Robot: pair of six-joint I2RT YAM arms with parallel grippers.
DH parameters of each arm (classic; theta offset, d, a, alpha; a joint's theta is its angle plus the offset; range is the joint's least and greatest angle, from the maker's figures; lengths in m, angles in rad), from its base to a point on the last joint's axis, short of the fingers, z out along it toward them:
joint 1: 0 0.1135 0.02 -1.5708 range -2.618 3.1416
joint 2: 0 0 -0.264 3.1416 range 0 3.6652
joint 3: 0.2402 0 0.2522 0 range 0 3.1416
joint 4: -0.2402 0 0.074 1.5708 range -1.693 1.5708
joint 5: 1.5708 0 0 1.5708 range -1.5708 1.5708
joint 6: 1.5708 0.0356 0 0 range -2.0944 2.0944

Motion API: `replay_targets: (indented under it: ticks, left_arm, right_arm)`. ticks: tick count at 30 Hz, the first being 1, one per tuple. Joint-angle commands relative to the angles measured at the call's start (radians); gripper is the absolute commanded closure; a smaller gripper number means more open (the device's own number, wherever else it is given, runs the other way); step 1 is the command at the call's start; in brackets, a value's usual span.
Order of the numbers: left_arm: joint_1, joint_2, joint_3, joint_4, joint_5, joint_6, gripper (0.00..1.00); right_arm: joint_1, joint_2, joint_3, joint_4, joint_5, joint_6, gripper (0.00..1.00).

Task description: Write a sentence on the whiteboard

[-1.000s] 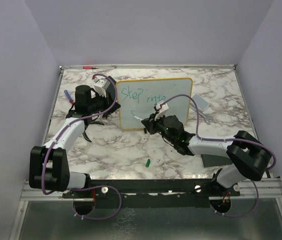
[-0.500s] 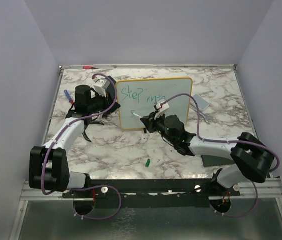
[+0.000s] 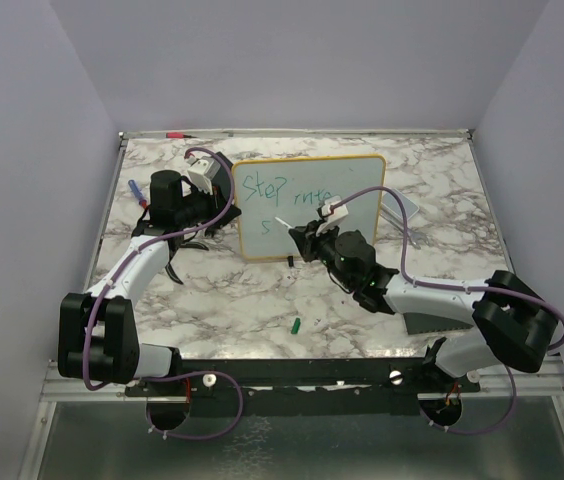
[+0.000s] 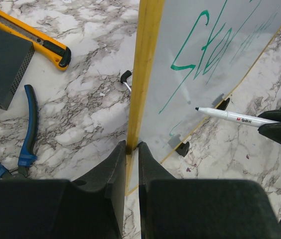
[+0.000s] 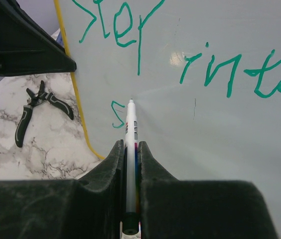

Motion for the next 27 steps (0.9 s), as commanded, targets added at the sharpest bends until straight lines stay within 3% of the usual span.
replay_targets:
  ticks: [1,27]
  left_arm:
    - [-0.001,-0.031,-0.001,0.025,-0.007,0.000,1.00]
    - [-0.001,-0.036,-0.003,0.024,-0.007,-0.001,1.00]
  right_arm:
    - [0.007,0.017,-0.004,-0.006,0.040,-0.014,0.99]
    - [0.007,0.017,-0.054,-0.056,0.048,0.045,0.99]
